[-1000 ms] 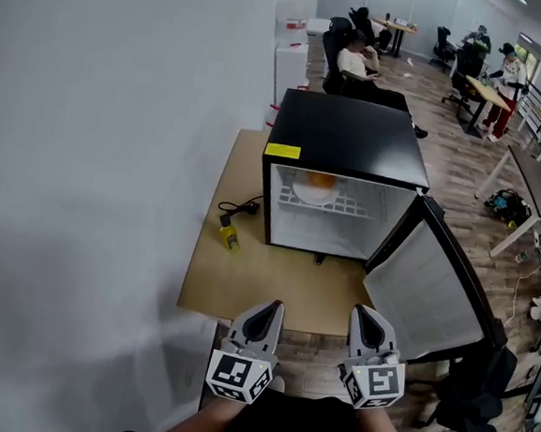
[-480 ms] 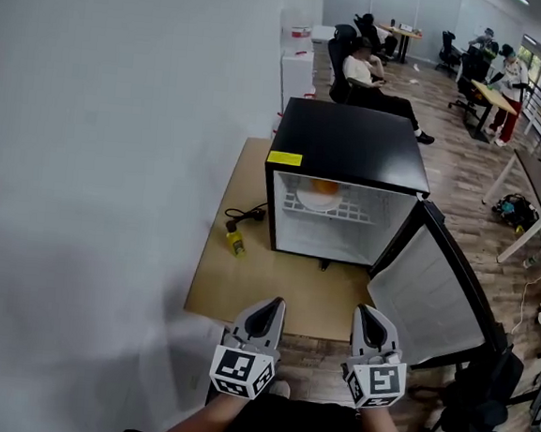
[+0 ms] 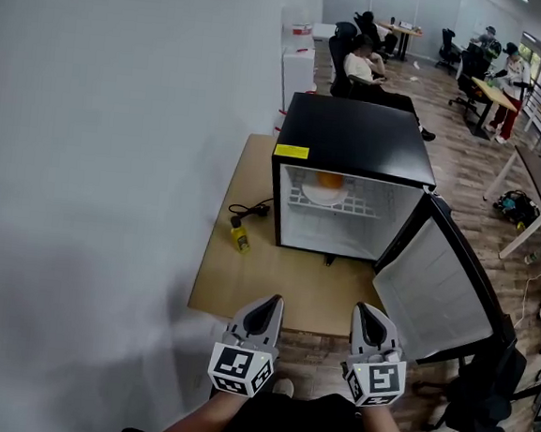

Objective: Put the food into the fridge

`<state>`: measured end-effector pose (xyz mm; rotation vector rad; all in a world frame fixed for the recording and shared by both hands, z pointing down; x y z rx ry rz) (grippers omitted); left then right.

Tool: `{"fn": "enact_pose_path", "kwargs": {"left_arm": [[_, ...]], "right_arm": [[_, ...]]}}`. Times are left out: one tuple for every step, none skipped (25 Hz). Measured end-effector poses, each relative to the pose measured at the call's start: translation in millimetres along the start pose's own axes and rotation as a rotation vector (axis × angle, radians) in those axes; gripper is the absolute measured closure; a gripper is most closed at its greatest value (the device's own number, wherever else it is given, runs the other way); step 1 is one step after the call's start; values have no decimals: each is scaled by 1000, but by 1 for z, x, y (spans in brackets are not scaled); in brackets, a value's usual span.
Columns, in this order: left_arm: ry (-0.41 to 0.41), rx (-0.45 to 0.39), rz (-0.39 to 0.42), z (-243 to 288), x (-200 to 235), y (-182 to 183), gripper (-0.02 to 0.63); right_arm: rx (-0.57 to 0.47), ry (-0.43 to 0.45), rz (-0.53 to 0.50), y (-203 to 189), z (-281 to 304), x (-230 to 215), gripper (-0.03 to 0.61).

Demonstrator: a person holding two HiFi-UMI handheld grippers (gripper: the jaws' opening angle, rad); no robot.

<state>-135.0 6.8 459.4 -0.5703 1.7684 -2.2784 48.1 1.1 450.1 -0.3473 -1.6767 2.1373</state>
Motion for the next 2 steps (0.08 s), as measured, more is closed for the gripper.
{"fn": "enact_pose_path", "kwargs": {"left_arm": [[0, 1, 1, 0, 1, -1, 600], [0, 3, 2, -1, 2, -1, 600]], "right_arm": [[-1, 1, 0, 0, 0, 2, 520], [-1, 2, -1, 0, 0, 3, 520]]}}
Point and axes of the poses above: the fingertips, and each gripper's own axes: z forward along the fingers, x to its left, y out of its top, the point moved 3 cm from there along -z, backward along the fingers, and after that the axes turned 8 degrees about x, right-handed, at the moved point
